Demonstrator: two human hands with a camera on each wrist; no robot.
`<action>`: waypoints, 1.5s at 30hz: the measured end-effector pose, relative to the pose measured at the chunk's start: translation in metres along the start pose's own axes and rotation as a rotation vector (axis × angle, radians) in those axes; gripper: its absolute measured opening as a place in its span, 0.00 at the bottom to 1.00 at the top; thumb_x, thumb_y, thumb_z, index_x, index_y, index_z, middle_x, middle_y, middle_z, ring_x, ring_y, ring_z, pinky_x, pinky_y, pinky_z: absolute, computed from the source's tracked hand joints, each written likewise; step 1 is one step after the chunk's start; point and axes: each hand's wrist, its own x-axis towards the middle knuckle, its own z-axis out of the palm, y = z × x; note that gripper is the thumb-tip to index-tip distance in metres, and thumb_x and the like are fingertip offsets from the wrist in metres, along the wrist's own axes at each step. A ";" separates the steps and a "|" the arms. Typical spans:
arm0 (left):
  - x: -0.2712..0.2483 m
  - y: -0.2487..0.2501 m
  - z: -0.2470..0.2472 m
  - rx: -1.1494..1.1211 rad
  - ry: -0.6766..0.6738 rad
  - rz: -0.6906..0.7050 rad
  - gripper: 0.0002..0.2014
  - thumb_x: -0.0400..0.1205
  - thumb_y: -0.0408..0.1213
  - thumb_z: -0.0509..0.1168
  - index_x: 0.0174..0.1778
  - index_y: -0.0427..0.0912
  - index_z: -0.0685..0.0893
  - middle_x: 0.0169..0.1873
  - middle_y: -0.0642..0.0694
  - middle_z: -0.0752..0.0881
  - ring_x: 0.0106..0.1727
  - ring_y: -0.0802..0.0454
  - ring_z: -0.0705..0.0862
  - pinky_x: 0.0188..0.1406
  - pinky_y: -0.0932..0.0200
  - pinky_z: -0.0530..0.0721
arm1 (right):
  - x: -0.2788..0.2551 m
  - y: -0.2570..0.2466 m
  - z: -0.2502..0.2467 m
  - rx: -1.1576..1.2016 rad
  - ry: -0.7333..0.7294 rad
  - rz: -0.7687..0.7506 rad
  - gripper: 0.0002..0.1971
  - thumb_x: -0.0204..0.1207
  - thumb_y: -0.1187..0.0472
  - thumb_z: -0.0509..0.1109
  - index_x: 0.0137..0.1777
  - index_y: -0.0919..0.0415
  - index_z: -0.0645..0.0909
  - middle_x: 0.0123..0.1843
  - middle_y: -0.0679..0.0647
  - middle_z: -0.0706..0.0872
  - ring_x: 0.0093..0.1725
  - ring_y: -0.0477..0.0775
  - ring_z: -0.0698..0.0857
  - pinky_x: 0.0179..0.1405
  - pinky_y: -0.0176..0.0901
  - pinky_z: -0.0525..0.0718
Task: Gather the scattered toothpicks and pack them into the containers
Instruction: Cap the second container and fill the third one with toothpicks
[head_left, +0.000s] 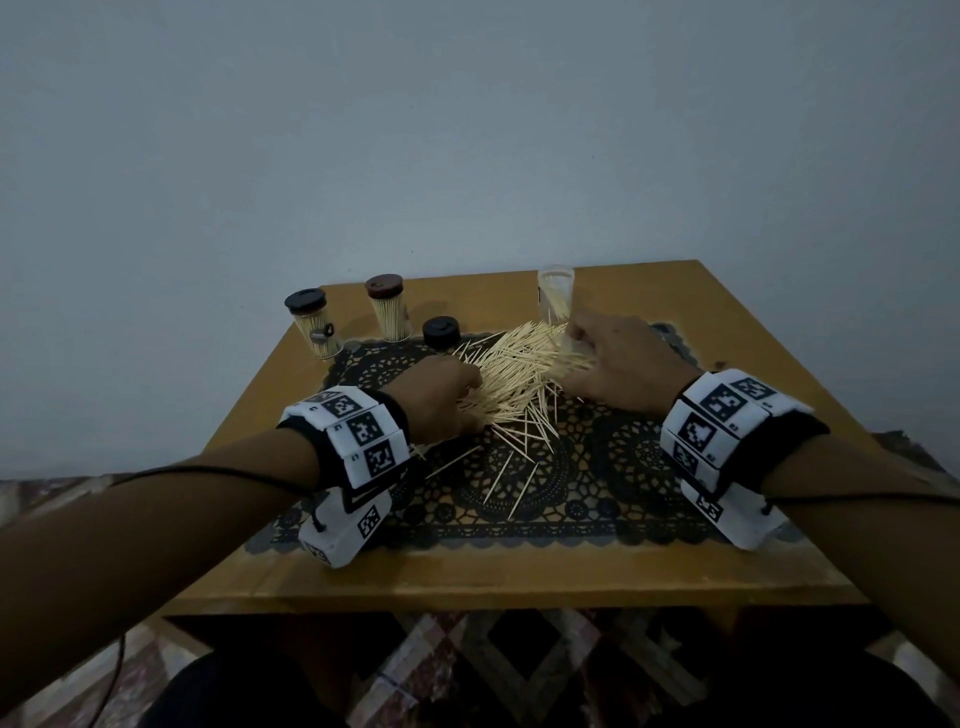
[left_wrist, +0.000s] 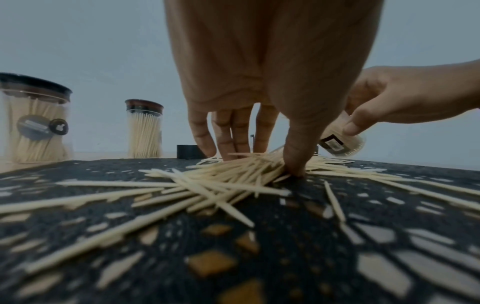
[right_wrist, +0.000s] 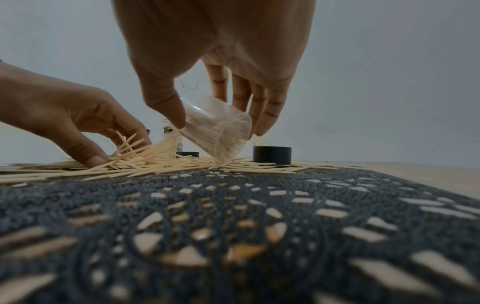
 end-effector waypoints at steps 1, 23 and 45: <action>0.000 -0.001 0.001 -0.012 0.019 0.008 0.20 0.78 0.48 0.71 0.62 0.42 0.82 0.56 0.46 0.85 0.55 0.49 0.82 0.48 0.60 0.76 | 0.000 -0.002 0.000 0.007 -0.008 -0.005 0.21 0.70 0.48 0.78 0.53 0.59 0.75 0.46 0.51 0.82 0.40 0.52 0.79 0.30 0.33 0.69; -0.010 -0.013 -0.042 -0.224 0.242 0.023 0.10 0.81 0.36 0.69 0.57 0.42 0.89 0.45 0.47 0.90 0.41 0.53 0.85 0.35 0.69 0.73 | 0.000 -0.005 0.001 -0.037 -0.055 -0.008 0.23 0.72 0.47 0.77 0.57 0.60 0.75 0.50 0.53 0.83 0.43 0.52 0.79 0.30 0.33 0.67; -0.002 0.002 -0.033 0.045 0.173 0.197 0.09 0.82 0.31 0.66 0.54 0.42 0.89 0.42 0.45 0.86 0.41 0.53 0.74 0.40 0.60 0.68 | 0.000 -0.004 0.004 0.035 -0.063 -0.042 0.24 0.69 0.45 0.80 0.56 0.59 0.77 0.50 0.53 0.85 0.45 0.52 0.82 0.40 0.39 0.76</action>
